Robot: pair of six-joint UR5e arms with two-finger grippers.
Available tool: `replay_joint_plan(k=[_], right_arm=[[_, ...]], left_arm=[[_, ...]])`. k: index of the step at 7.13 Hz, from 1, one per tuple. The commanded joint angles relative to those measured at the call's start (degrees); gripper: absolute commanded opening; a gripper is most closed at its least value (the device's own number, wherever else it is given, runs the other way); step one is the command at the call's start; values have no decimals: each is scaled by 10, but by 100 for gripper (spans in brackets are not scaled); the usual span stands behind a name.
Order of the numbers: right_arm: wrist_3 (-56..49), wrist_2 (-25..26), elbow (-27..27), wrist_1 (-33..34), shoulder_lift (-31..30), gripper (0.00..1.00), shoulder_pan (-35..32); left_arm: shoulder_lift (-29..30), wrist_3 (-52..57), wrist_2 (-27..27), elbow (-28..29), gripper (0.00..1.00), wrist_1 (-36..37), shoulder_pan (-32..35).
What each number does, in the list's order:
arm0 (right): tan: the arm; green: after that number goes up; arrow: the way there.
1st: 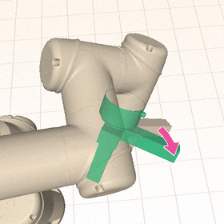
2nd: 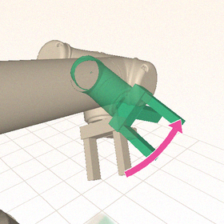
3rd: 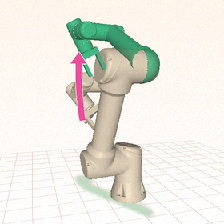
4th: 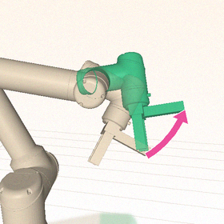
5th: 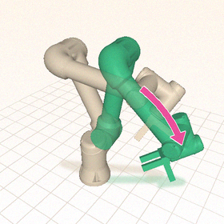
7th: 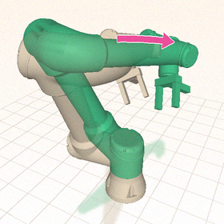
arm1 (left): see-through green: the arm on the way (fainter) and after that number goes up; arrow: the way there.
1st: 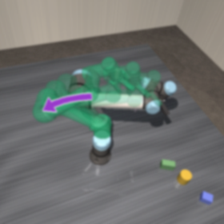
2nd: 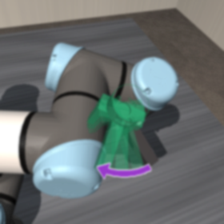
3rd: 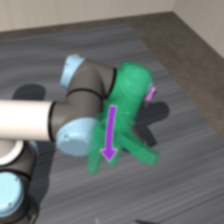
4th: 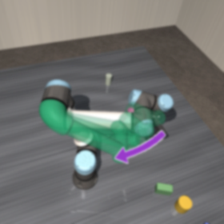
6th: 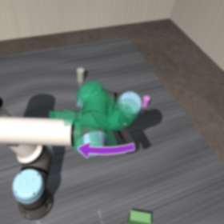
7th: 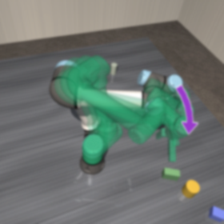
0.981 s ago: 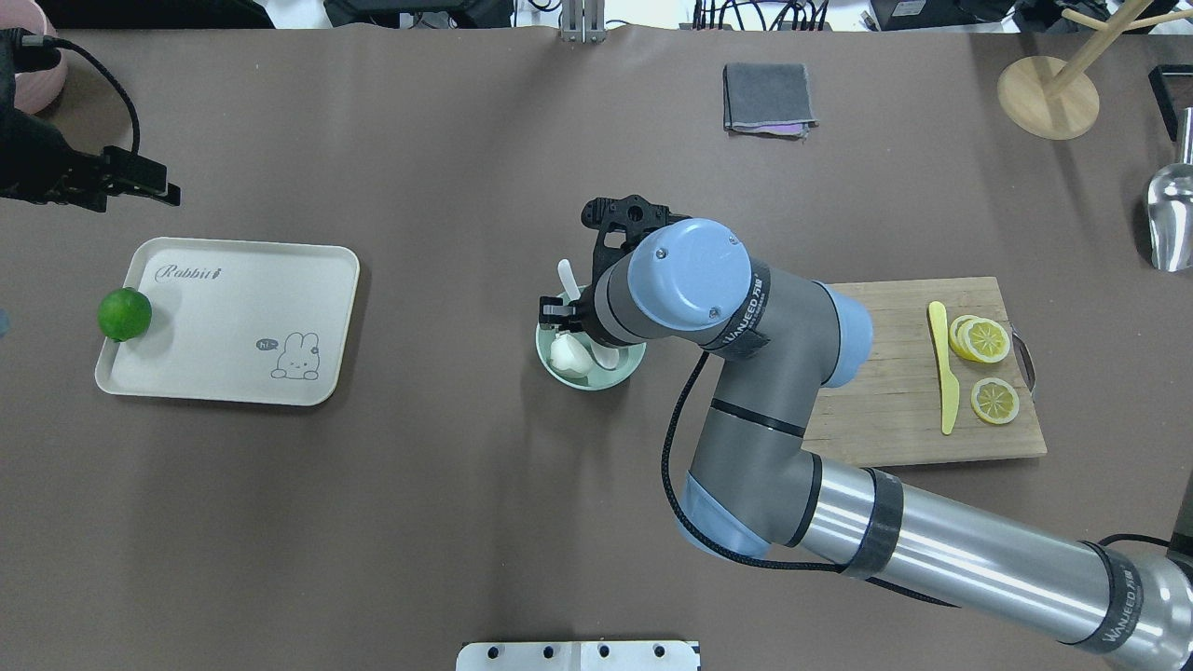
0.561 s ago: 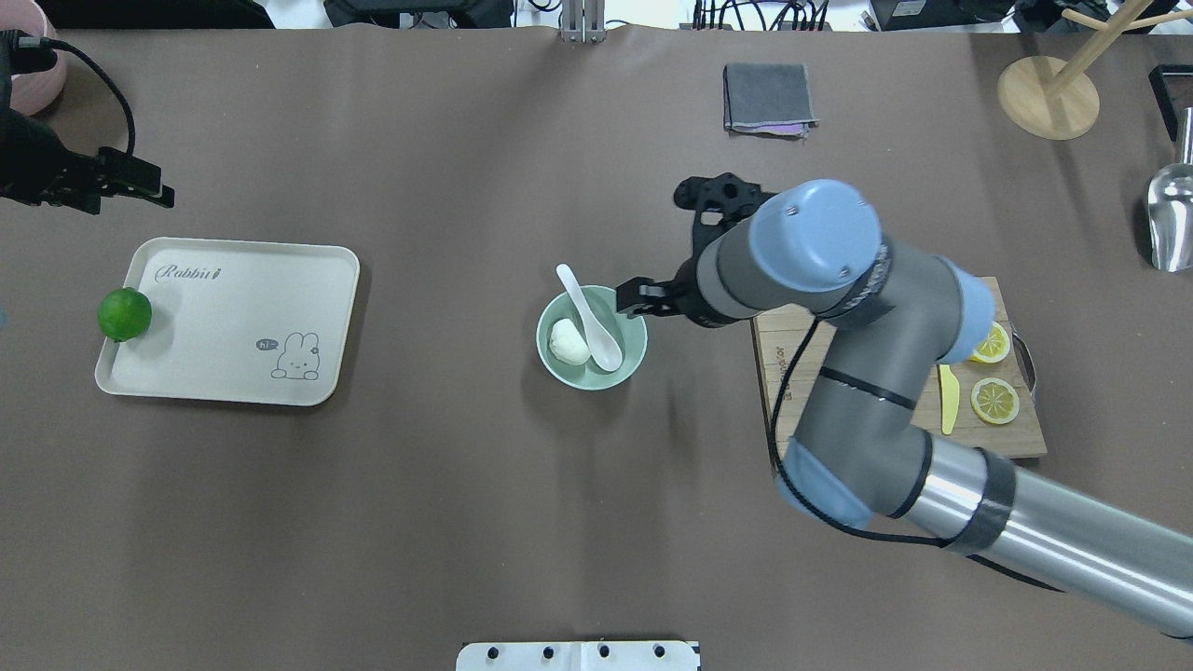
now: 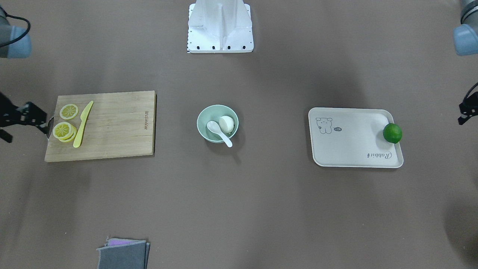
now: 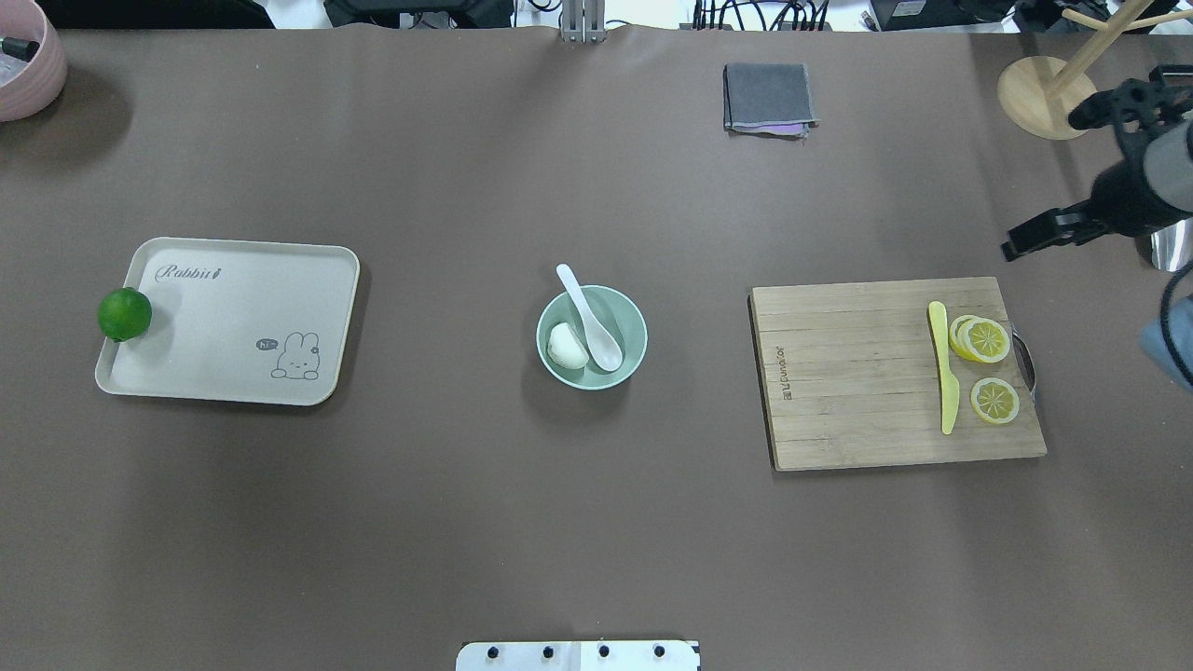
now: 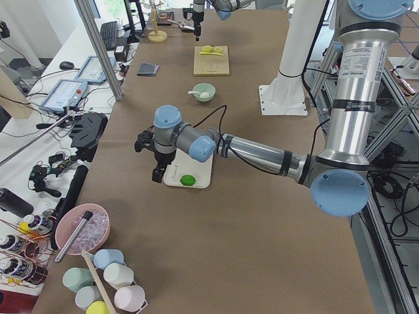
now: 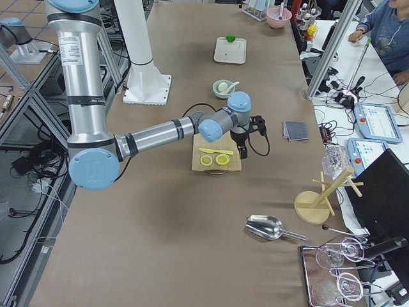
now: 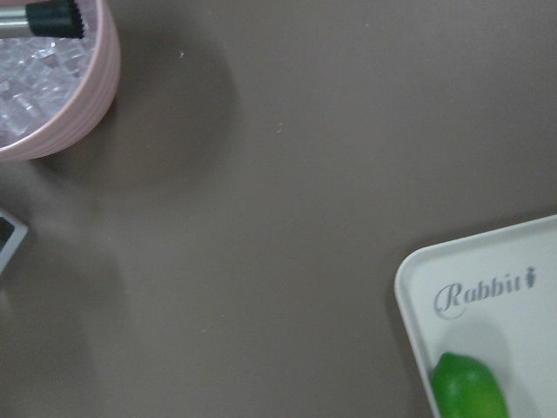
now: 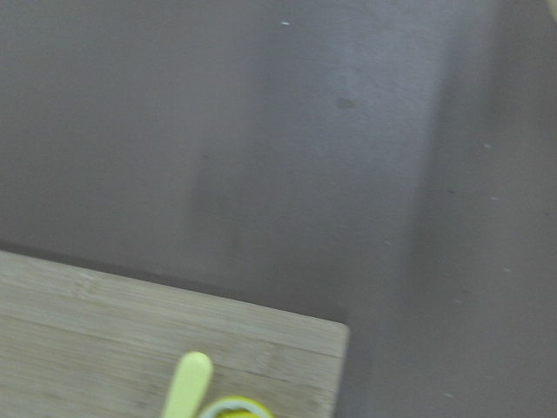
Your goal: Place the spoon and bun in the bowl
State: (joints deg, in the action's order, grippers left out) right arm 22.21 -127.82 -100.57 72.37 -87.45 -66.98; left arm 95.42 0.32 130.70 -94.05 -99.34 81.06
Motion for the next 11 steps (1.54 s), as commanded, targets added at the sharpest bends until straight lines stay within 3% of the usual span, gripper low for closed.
replay_joint_plan(k=[1,3,6,7,8,10,11], right_arm=[[-183,-68,74,0,-39,100,-112],[-282,-78,100,0,-65,100,-177],[-281,-80,93,-1,-83,100,-184],[-277,-81,92,-2,-82,100,-183],[-272,-85,86,-2,-83,100,-184],[-257,-95,92,-6,-91,100,-183],[-257,-102,88,-7,-98,100,-184]], left_arm=[[-1,139,82,70,98,17,71],[-47,151,74,64,98,17,93],[-71,91,61,63,98,17,94],[-74,91,14,44,98,7,95],[-74,87,9,16,98,21,98],[-60,88,4,-3,98,126,97],[-71,91,6,-15,98,128,101]])
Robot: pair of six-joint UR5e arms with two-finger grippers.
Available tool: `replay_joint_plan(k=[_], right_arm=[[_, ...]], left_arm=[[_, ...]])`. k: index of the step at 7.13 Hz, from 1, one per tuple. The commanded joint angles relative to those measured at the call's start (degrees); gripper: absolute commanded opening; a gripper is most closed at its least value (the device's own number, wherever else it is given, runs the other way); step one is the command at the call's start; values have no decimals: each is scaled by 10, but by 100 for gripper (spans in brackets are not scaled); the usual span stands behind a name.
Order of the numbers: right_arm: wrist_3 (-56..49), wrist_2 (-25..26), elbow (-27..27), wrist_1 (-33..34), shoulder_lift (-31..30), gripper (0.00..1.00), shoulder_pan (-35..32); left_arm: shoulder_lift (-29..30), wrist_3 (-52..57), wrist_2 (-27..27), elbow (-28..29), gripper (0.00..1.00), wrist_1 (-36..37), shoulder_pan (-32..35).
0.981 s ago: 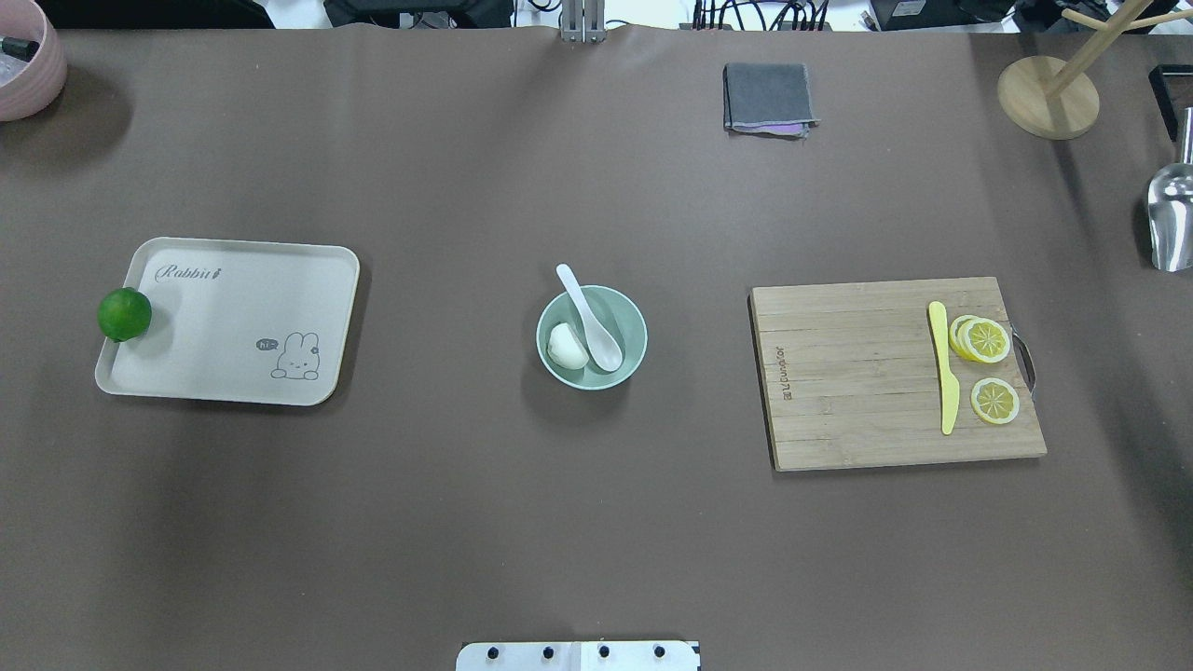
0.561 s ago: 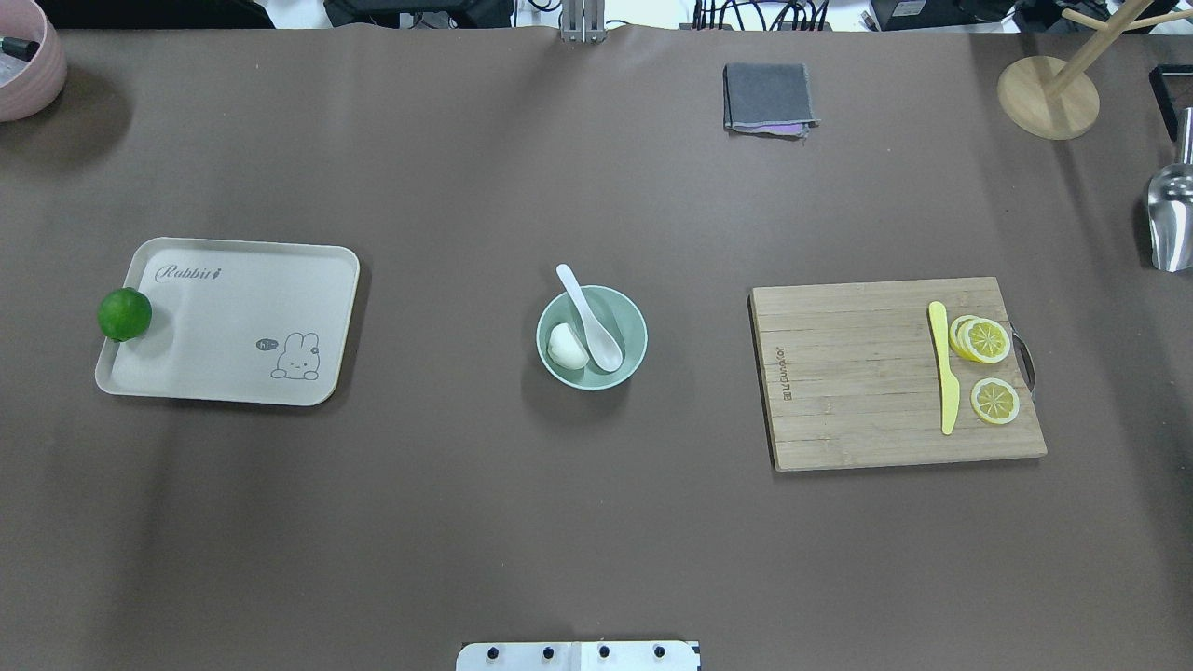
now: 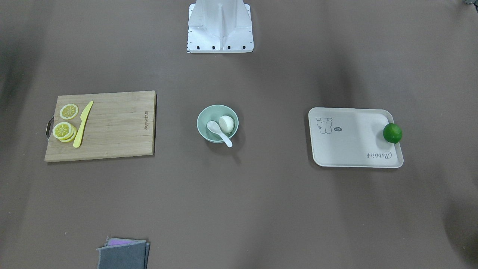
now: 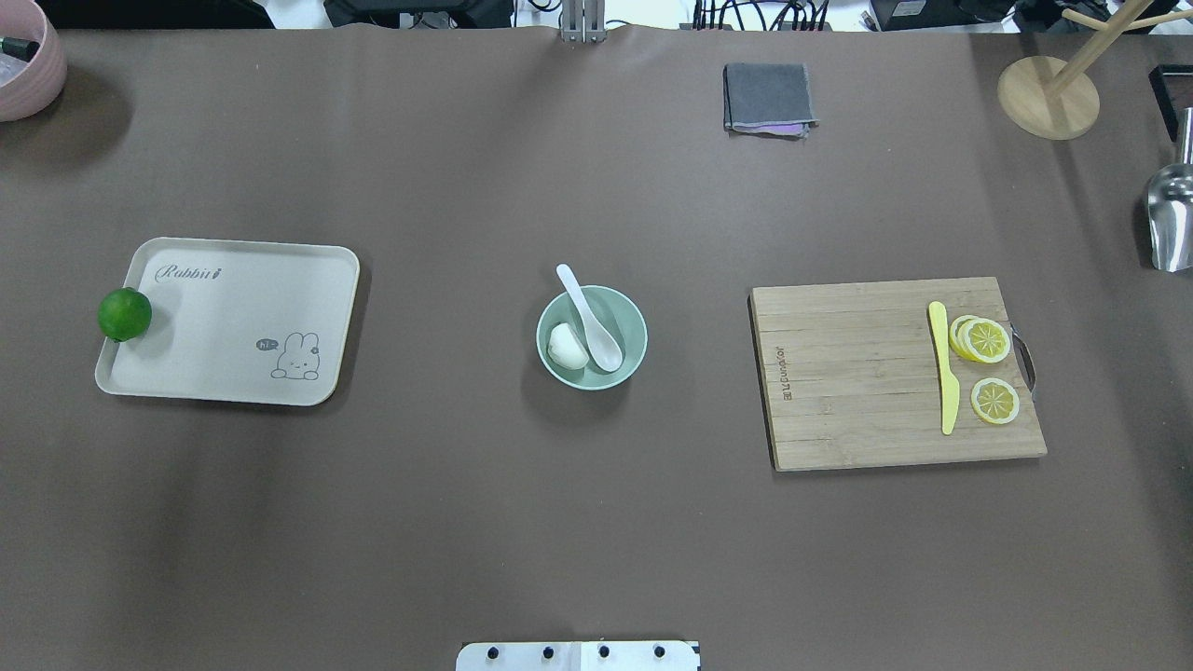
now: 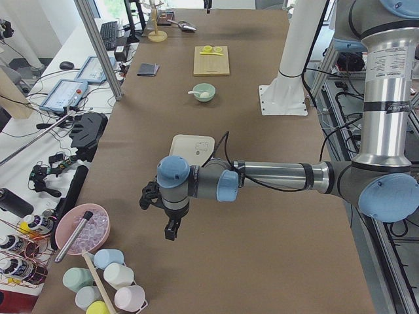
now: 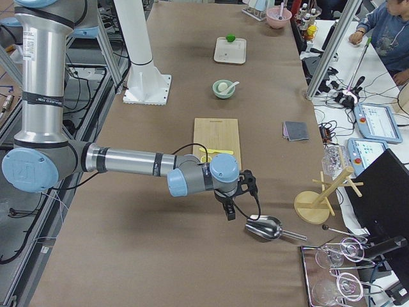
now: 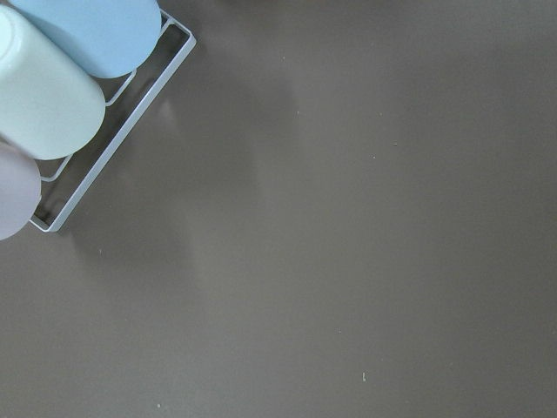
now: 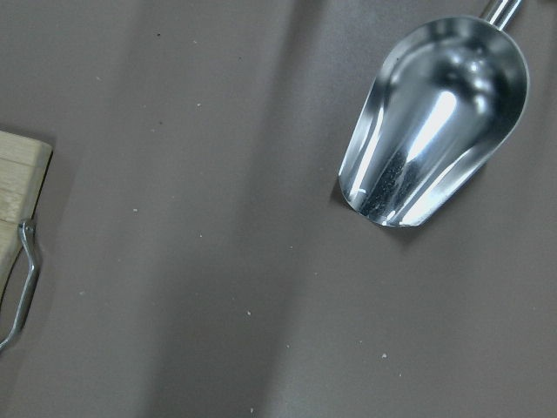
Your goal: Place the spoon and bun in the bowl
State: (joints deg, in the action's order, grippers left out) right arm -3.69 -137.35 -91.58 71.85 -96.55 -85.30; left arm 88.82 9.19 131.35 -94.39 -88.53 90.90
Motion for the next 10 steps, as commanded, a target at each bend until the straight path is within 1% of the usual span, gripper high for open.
replay_joint_plan(k=[1,3,5,6,7,10], right_arm=[[3,-26,-11,-1,-15,100,0],[4,-51,-14,-5,-26,100,-4],[2,-45,-18,-4,-27,100,-6],[-1,-31,-19,-2,-24,100,-12],[-3,5,-19,0,-25,100,-16],[-4,9,-31,5,-30,100,-21]], left_arm=[[-4,4,1,-11,98,20,2],[-4,7,5,-22,98,20,2],[-3,7,1,-25,98,20,1],[-3,7,3,-26,98,20,2],[-3,7,2,-26,98,20,2],[-4,7,3,-25,98,20,2]])
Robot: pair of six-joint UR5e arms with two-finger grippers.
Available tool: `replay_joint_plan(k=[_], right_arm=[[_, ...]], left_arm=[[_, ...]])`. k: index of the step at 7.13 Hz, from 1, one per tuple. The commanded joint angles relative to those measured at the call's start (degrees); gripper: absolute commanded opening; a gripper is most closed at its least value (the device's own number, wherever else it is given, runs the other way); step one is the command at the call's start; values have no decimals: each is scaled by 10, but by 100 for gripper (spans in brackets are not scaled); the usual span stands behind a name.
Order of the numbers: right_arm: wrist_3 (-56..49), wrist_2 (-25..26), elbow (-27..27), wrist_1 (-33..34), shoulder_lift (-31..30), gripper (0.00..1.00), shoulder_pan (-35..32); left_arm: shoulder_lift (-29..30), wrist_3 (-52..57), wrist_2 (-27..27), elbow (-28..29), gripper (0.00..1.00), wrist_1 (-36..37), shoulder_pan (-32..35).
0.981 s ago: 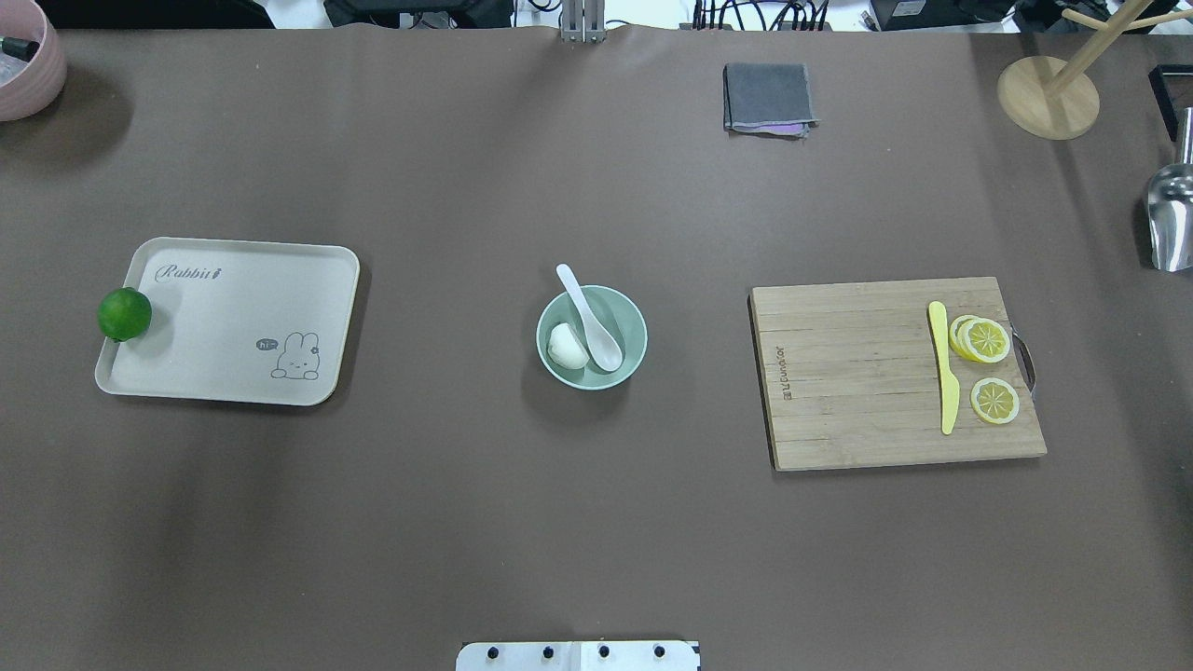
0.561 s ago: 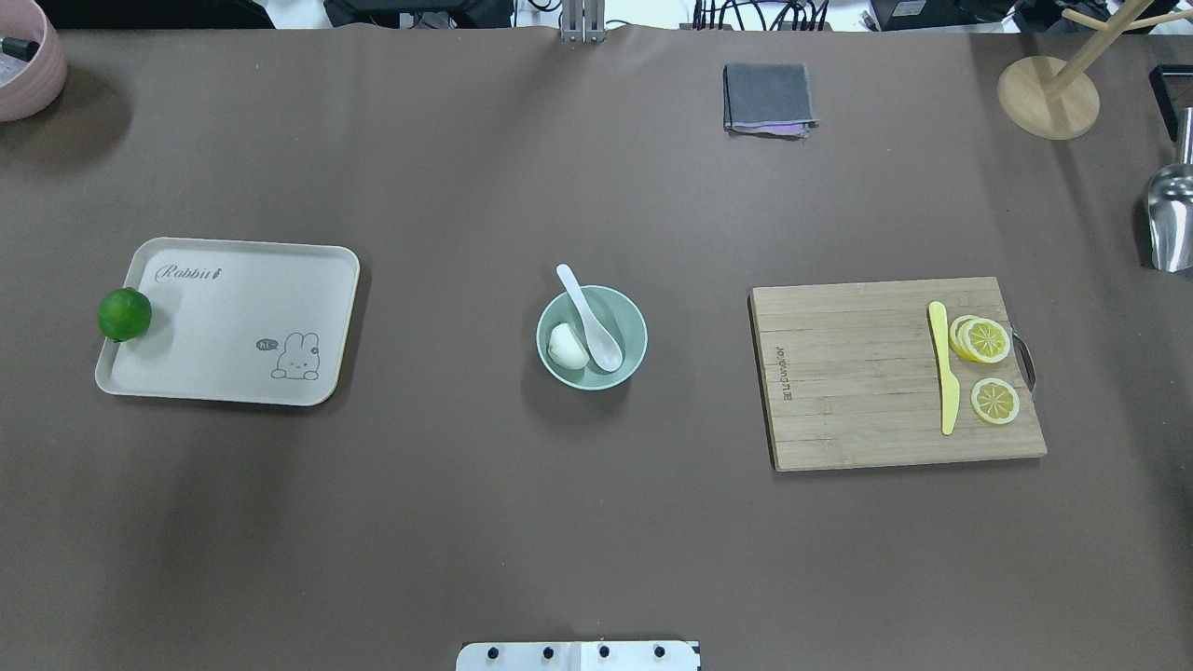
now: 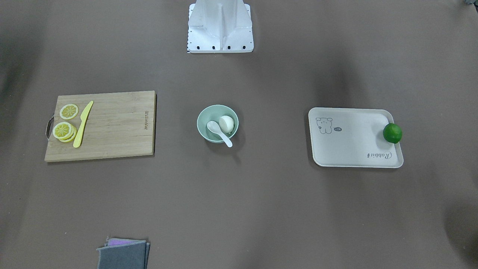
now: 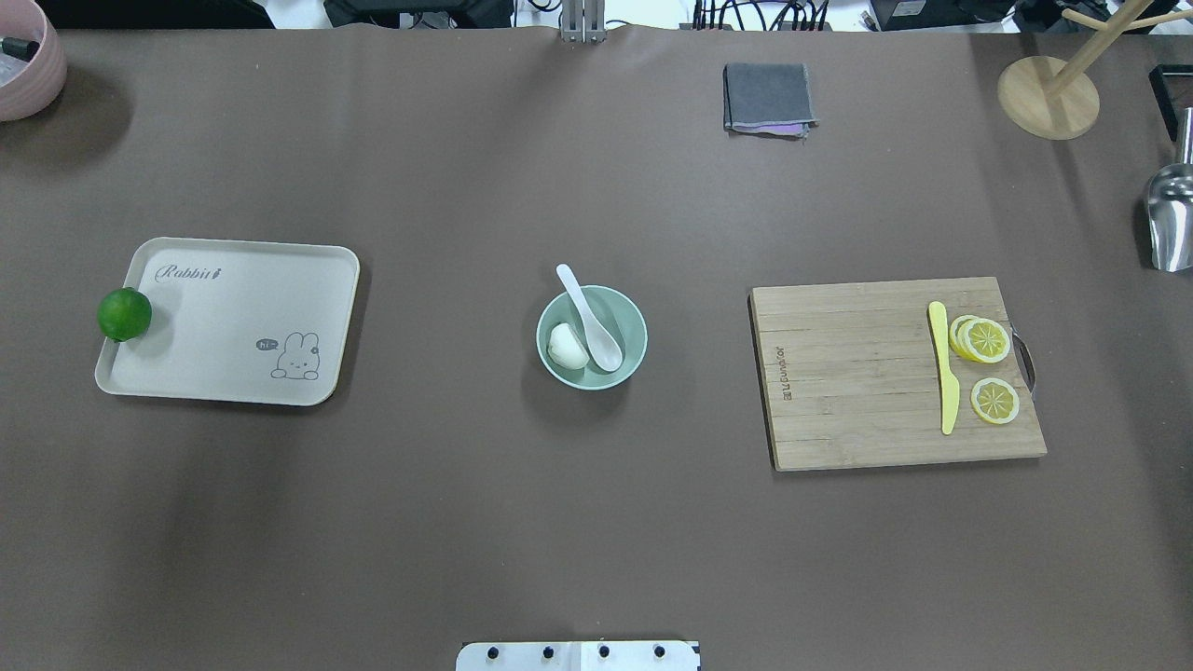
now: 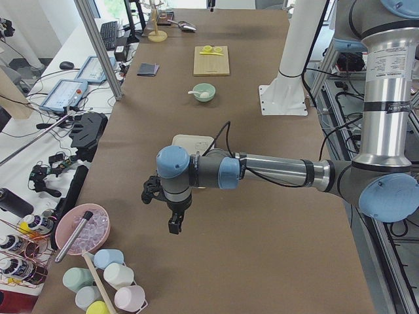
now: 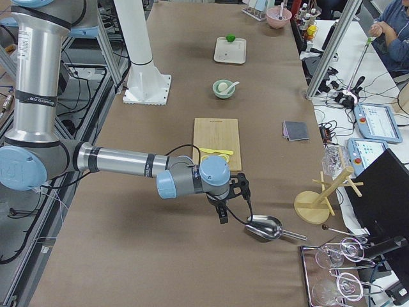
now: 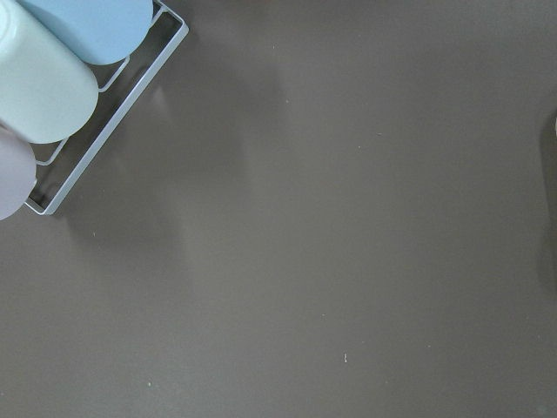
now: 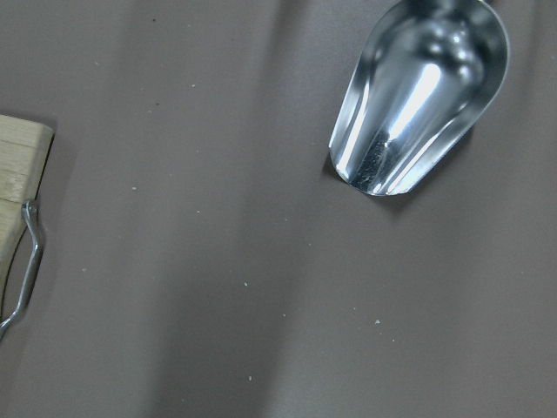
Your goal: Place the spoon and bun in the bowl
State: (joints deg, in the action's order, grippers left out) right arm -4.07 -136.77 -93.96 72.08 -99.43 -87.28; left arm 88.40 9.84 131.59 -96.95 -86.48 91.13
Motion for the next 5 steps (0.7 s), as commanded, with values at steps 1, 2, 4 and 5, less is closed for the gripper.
replay_joint_plan(k=[1,2,4,5], right_arm=[[0,3,-8,24,4,100,3],[0,6,-11,67,25,100,4],[0,8,-38,97,34,100,-9],[0,8,-42,103,35,100,-9]], left_arm=[[0,0,1,0,98,-1,-1],[0,0,1,3,98,-1,-1],[0,1,-1,23,98,-4,-2],[-1,1,-1,26,98,-4,-1]])
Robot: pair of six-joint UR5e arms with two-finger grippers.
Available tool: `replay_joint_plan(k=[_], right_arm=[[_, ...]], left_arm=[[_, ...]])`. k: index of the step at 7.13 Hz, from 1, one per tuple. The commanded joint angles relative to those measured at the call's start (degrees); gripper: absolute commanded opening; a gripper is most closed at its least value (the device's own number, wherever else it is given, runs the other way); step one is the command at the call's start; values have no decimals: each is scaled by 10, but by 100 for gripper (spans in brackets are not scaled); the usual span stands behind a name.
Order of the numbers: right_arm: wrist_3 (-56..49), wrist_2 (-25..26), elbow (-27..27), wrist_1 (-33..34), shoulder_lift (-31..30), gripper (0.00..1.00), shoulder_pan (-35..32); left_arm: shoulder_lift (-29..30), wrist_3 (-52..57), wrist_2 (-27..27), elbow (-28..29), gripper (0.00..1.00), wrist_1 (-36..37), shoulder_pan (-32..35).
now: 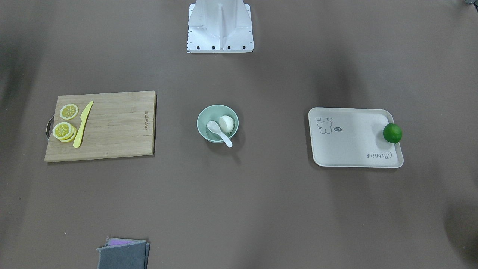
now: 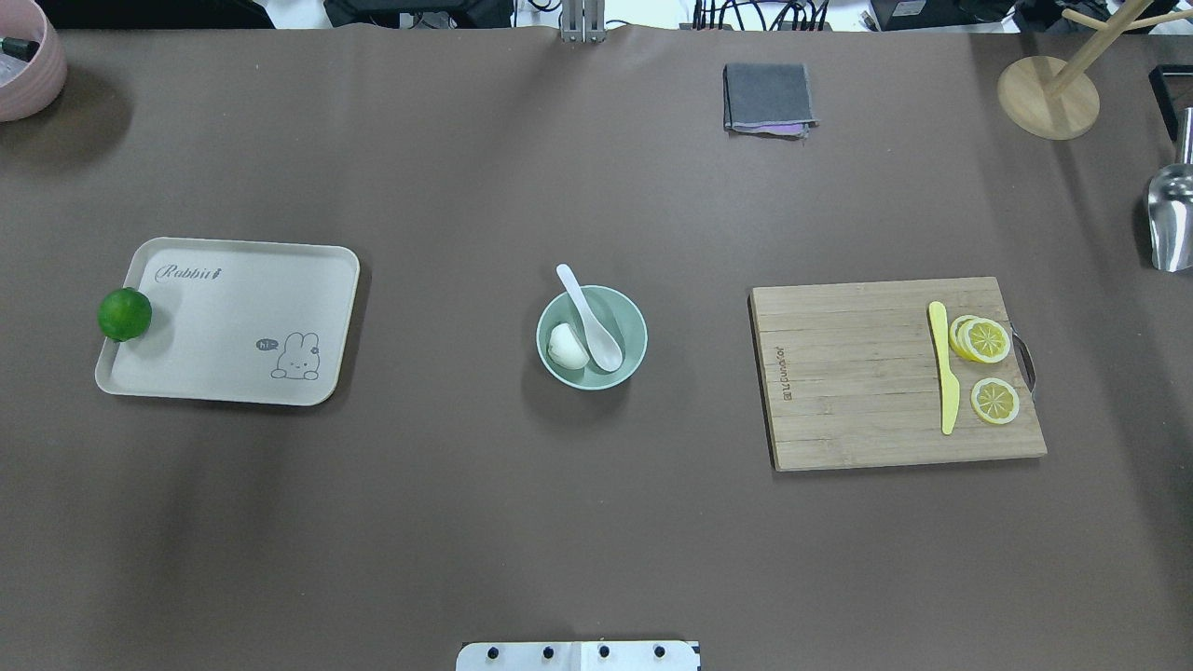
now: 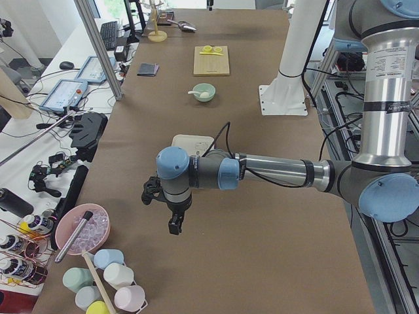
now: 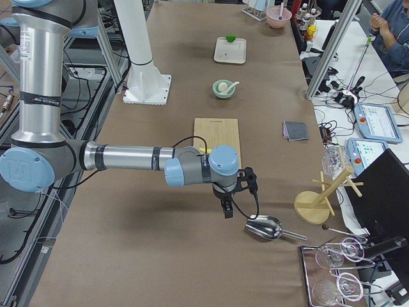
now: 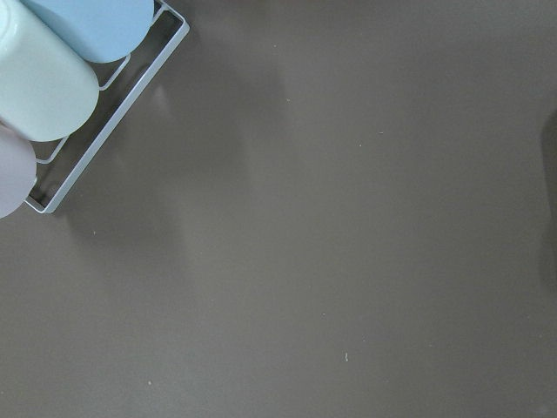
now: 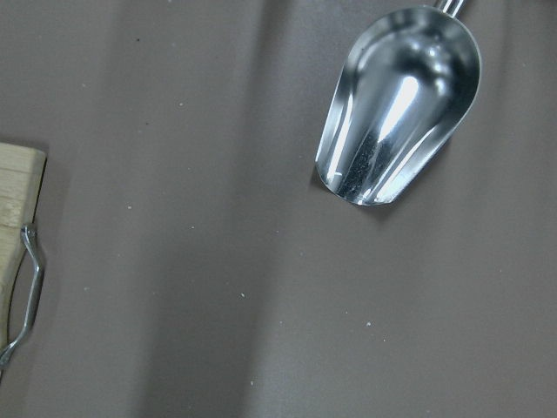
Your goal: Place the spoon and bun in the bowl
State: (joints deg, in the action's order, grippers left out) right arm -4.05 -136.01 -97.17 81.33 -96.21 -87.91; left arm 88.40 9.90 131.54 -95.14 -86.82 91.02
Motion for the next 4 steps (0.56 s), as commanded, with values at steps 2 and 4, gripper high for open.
replay_joint_plan(k=[2,4], right_arm=[[2,1,-32,60,17,100,-4],[2,2,-36,60,13,100,-6]], left_arm=[[-1,-1,0,3,98,-1,1],[1,-1,-2,2,98,-1,0]])
